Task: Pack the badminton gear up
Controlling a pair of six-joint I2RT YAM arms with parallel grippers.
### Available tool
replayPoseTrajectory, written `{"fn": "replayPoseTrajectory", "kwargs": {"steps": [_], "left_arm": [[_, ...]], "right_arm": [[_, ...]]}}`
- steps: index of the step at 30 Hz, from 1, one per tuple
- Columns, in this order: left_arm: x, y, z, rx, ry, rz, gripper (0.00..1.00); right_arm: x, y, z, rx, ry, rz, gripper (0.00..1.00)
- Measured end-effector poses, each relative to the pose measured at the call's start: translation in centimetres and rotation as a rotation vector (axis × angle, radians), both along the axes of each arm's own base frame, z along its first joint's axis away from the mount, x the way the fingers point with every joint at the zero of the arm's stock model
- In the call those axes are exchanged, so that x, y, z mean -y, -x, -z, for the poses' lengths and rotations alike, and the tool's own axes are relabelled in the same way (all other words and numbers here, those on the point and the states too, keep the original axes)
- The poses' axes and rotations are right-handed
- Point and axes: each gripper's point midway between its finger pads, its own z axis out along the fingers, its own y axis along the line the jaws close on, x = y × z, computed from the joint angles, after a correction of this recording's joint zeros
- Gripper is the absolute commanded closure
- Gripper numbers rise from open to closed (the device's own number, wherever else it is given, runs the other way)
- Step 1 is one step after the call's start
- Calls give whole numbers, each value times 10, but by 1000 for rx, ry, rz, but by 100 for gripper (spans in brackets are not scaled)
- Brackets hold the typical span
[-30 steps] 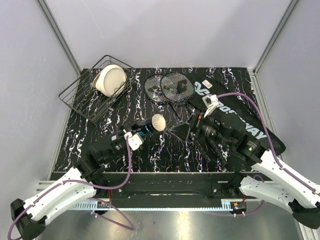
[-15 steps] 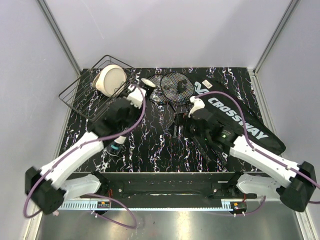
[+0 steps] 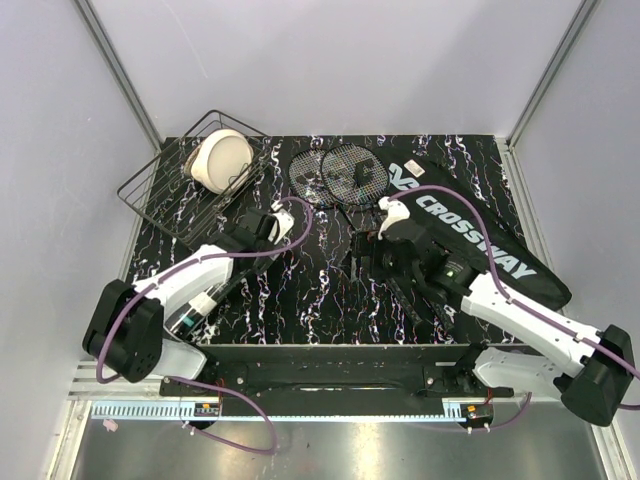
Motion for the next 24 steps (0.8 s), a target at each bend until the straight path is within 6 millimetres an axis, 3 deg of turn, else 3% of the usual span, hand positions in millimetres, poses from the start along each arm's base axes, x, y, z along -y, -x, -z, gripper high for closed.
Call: {"fn": "replayPoseTrajectory", "kwargs": {"steps": [5,8,9,10,12,14,16,17,24], "left_arm": [[-12,-8,11,-33,-12,-19,60],[-25,-15,22,-71,-19,-63,49],[-29,-16,25,-81,-21,-77,46],[-32,-16,26,-86,-23,-85,36],[-34,-15,28,-96,-23,-91,34],[-33,-15,28,-99,-20,-88,20],[-32,-14,28,-101,-14,-88,17],[-31,-14,28,-100,-8,-88,2],[-27,-22,9,-43,35,-122,2]], "right_arm": [[8,11,-15,11,-45,1,0],[15,19,-29,32,-87,4,0],[16,19,-31,35,-90,3,0],[17,20,-32,38,-90,6,0],[20,20,-29,28,-71,16,0],[23,18,-20,7,-39,29,0],[26,12,-10,-18,-4,55,0],[29,7,-4,-38,17,74,0],[50,-47,23,-151,83,248,0]]}}
